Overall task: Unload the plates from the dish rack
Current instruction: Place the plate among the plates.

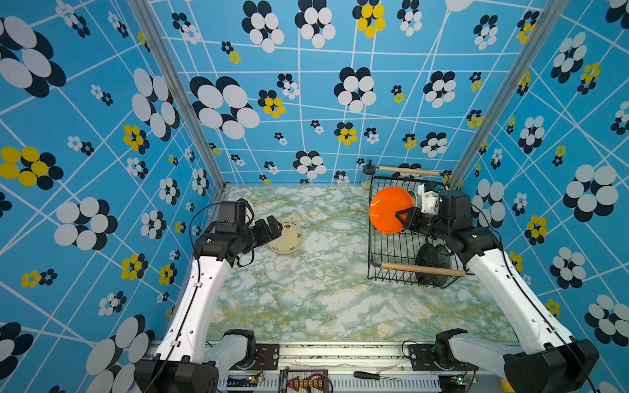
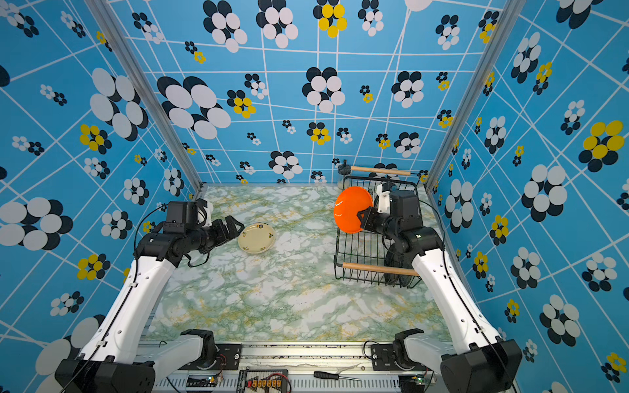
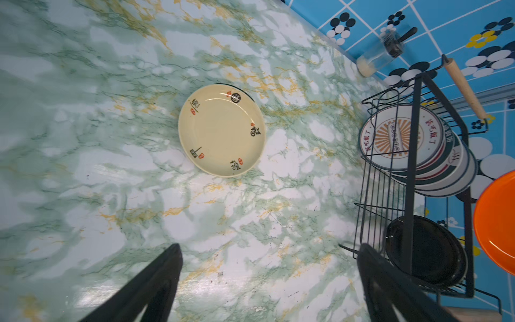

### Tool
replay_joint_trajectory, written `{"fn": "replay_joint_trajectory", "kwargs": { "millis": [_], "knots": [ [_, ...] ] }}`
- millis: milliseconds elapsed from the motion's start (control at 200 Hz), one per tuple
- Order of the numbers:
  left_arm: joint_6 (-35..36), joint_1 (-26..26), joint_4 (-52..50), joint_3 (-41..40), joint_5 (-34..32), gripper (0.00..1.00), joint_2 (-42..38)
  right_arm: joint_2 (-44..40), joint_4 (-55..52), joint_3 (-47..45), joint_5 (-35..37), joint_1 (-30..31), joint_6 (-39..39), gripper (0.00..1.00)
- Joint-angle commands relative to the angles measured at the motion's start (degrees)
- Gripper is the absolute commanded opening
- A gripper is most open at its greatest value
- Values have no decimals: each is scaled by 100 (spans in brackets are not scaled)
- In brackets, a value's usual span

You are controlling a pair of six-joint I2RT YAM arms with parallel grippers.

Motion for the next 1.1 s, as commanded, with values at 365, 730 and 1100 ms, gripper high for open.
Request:
{"fn": "replay_joint_trajectory", "kwargs": {
  "millis": [365, 730, 1100],
  "knots": [
    [-757, -1042, 1926, 139, 1673, 99, 669, 1291, 714, 559, -1959, 682, 1396, 14],
    [-1039, -1468, 2402, 279, 1746, 99, 1286, 1718, 1703, 502, -2288, 1172, 2132, 15],
    [-1358, -1714, 2978, 310, 2049, 82, 1663, 1957, 2292, 434, -2544, 1402, 2441, 16]
  ]
}}
